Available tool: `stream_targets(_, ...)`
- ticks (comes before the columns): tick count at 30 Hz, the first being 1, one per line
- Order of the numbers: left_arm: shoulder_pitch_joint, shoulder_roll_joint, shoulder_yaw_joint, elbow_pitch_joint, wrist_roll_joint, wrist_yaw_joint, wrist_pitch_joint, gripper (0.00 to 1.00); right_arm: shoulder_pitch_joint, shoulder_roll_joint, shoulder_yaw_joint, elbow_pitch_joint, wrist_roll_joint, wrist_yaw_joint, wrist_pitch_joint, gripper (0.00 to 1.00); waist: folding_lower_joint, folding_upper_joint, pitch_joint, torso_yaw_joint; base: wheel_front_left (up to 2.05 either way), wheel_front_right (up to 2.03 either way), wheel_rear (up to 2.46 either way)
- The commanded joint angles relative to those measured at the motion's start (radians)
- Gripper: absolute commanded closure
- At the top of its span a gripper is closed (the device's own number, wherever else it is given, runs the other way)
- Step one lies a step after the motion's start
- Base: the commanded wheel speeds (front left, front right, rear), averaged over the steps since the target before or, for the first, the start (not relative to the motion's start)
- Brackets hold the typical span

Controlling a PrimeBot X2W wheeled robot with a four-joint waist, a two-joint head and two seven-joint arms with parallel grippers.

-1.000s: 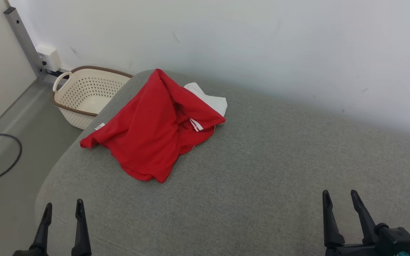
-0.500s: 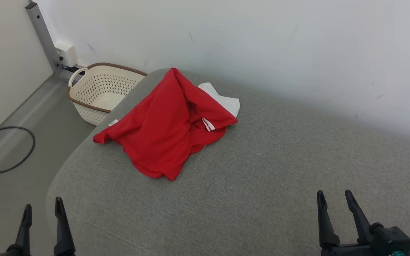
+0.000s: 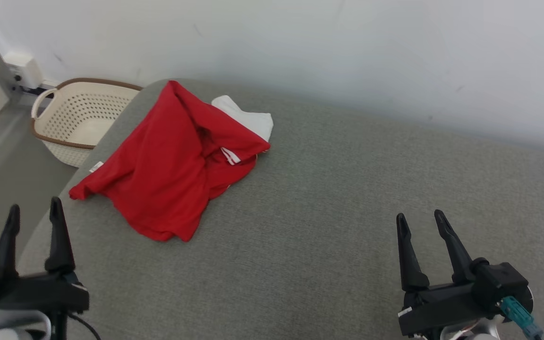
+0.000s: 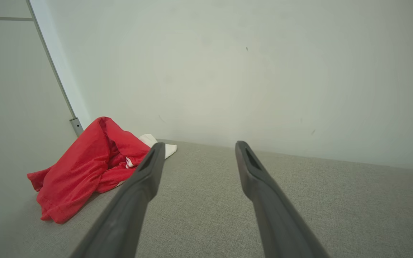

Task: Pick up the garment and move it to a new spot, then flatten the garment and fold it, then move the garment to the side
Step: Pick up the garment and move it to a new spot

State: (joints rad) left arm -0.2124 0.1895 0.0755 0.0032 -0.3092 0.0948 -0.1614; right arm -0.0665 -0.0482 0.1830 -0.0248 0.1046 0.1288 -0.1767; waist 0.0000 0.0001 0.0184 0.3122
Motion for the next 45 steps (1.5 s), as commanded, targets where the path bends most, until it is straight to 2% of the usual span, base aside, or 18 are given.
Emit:
stream_targets(1,-0.045,0.023,0.006,0.019,-0.007,-0.010,0.013,0.00,-0.021,-0.004,0.012,0.002,0.008,0.004,-0.009,0.00,0.0000,-0.0001,0.067,-0.095,0.00,0.00,0.00)
stream_targets(15,-0.369,0.152,0.054,0.240,-0.102,-0.069,0.177,0.00,-0.141,-0.003,0.096,0.058,0.057,0.004,-0.070,0.00,0.0000,-0.0001,0.186,-0.341,0.00,0.00,0.00)
stream_targets(26,-0.532,0.245,0.028,0.452,-0.101,-0.097,0.288,0.00,-0.194,-0.003,0.113,0.084,0.079,0.004,-0.089,0.00,0.0000,-0.0001,0.238,-0.459,0.00,0.00,0.00)
stream_targets(39,-0.615,0.336,-0.011,0.705,-0.050,-0.063,0.399,0.00,-0.184,-0.003,0.113,0.072,0.094,0.004,-0.088,0.00,0.0000,-0.0001,0.255,-0.526,0.00,0.00,0.00)
stream_targets(45,-0.627,0.349,-0.042,0.833,-0.037,-0.020,0.550,0.00,-0.173,-0.003,0.111,0.072,0.090,0.004,-0.088,0.00,0.0000,-0.0001,0.250,-0.525,0.00,0.00,0.00)
